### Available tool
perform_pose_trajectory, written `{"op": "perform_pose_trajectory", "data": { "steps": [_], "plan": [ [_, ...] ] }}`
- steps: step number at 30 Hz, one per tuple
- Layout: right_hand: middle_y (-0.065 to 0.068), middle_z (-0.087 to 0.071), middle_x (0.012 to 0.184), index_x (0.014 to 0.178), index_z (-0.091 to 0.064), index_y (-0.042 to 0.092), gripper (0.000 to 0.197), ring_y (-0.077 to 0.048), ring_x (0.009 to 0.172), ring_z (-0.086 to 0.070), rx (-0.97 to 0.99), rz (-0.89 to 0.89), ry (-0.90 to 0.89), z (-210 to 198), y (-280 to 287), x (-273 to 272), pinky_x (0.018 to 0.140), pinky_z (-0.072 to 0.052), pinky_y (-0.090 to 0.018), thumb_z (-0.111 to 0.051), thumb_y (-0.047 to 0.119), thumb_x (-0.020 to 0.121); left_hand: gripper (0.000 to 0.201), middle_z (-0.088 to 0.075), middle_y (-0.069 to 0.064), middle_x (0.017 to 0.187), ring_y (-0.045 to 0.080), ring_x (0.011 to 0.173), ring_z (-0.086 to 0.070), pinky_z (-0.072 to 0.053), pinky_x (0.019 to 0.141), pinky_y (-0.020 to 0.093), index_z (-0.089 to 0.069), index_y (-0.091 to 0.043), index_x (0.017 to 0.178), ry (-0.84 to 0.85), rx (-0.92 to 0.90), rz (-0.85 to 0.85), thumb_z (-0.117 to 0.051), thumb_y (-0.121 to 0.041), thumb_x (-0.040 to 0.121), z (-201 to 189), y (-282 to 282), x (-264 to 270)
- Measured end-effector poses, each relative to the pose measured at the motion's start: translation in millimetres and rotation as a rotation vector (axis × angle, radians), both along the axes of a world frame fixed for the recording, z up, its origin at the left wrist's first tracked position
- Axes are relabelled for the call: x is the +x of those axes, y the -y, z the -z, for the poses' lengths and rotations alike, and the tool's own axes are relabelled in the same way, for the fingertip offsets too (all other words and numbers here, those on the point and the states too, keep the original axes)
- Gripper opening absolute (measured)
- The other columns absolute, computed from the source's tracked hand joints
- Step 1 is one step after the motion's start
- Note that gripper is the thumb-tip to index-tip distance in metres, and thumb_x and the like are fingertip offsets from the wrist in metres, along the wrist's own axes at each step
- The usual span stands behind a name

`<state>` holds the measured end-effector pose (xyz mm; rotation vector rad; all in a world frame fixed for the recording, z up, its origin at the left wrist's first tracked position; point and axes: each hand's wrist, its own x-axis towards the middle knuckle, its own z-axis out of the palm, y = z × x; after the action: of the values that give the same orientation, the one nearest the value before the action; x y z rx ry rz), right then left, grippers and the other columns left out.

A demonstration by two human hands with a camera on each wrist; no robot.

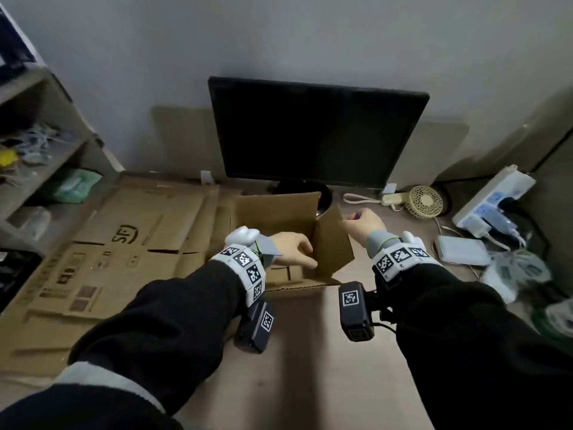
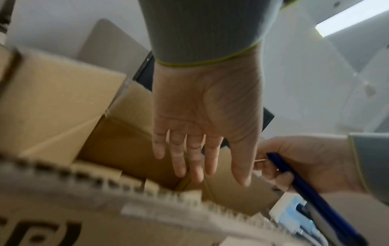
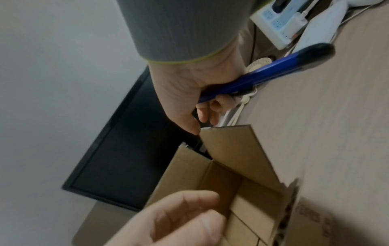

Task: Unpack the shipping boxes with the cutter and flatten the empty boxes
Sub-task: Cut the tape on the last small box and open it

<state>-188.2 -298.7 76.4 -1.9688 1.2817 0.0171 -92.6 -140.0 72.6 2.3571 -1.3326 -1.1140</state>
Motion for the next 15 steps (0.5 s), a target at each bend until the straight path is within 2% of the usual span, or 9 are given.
{"op": "perform_pose_trajectory", "data": {
  "steps": [2,4,6,7,8,9,10,13,15],
  "plan": [
    [-0.003,-0.050,0.078,0.086,-0.046,0.014,0.024,-0.017,0.064,-0.045,0.066,-0.024,-0.013,16,16,-5,0.054,-0.034,-0.026,-0.065,0.030,0.084,0.066,-0.057,-0.003,0.123,0.017,0.116,-0.053,-0.042,0.096,0.028,-0.049,-0.019,0.133,-0.058,0.105,0.019,-0.069,-0.053,0.080,22,14,-5],
    [-0.001,-0.048,0.076,0.087,-0.048,0.014,0.027,-0.013,0.060,-0.042,0.131,-0.055,-0.027,27,16,-6,0.048,-0.031,-0.024,-0.068,0.031,0.084,0.080,-0.054,-0.005,0.128,0.017,0.121,-0.050,-0.040,0.103,0.032,-0.047,-0.021,0.136,-0.091,0.212,0.032,-0.071,-0.062,0.072,38,14,-7],
    [-0.004,-0.057,0.084,0.101,-0.055,0.010,0.029,-0.018,0.066,-0.054,0.208,-0.101,-0.048,39,21,-2,0.049,-0.040,-0.023,-0.068,0.029,0.084,0.084,-0.052,-0.006,0.133,0.016,0.123,-0.048,-0.038,0.105,0.030,-0.046,-0.022,0.138,-0.137,0.279,0.012,-0.073,-0.062,0.070,49,19,-9],
    [-0.009,-0.063,0.094,0.111,-0.056,0.007,0.035,-0.024,0.077,-0.061,0.256,-0.107,-0.042,48,23,0,0.057,-0.050,-0.028,-0.067,0.028,0.085,0.082,-0.052,-0.006,0.133,0.015,0.122,-0.048,-0.038,0.103,0.029,-0.047,-0.022,0.138,-0.160,0.291,-0.007,-0.074,-0.059,0.071,55,20,-11],
    [-0.013,-0.065,0.104,0.118,-0.055,0.005,0.041,-0.029,0.089,-0.064,0.280,-0.094,-0.018,50,23,2,0.070,-0.056,-0.035,-0.067,0.025,0.085,0.077,-0.053,-0.007,0.130,0.013,0.119,-0.051,-0.040,0.102,0.027,-0.049,-0.022,0.136,-0.161,0.285,-0.010,-0.075,-0.056,0.071,56,18,-12],
    [-0.016,-0.064,0.110,0.122,-0.053,0.003,0.044,-0.032,0.097,-0.064,0.302,-0.080,0.002,54,23,3,0.082,-0.056,-0.040,-0.066,0.023,0.085,0.070,-0.057,-0.008,0.126,0.013,0.115,-0.054,-0.043,0.100,0.028,-0.054,-0.024,0.131,-0.178,0.283,-0.020,-0.075,-0.055,0.072,61,19,-13],
    [-0.017,-0.063,0.113,0.124,-0.051,0.002,0.046,-0.033,0.101,-0.063,0.327,-0.061,0.011,58,24,7,0.087,-0.054,-0.043,-0.066,0.022,0.085,0.063,-0.061,-0.008,0.120,0.012,0.109,-0.057,-0.047,0.096,0.029,-0.058,-0.025,0.124,-0.199,0.287,-0.034,-0.076,-0.054,0.072,66,19,-13],
    [-0.016,-0.063,0.110,0.125,-0.050,0.003,0.049,-0.032,0.098,-0.064,0.375,-0.022,0.024,63,28,12,0.087,-0.054,-0.042,-0.067,0.020,0.083,0.049,-0.064,-0.007,0.105,0.012,0.095,-0.061,-0.051,0.081,0.028,-0.061,-0.026,0.110,-0.230,0.251,-0.049,-0.077,-0.052,0.071,82,21,-12],
    [-0.015,-0.062,0.107,0.122,-0.049,0.004,0.044,-0.031,0.095,-0.063,0.381,-0.019,0.024,61,29,11,0.076,-0.055,-0.038,-0.067,0.020,0.084,0.040,-0.061,-0.008,0.093,0.012,0.084,-0.057,-0.045,0.069,0.026,-0.059,-0.024,0.101,-0.193,0.196,-0.036,-0.076,-0.049,0.074,88,23,-12]
  ]
}}
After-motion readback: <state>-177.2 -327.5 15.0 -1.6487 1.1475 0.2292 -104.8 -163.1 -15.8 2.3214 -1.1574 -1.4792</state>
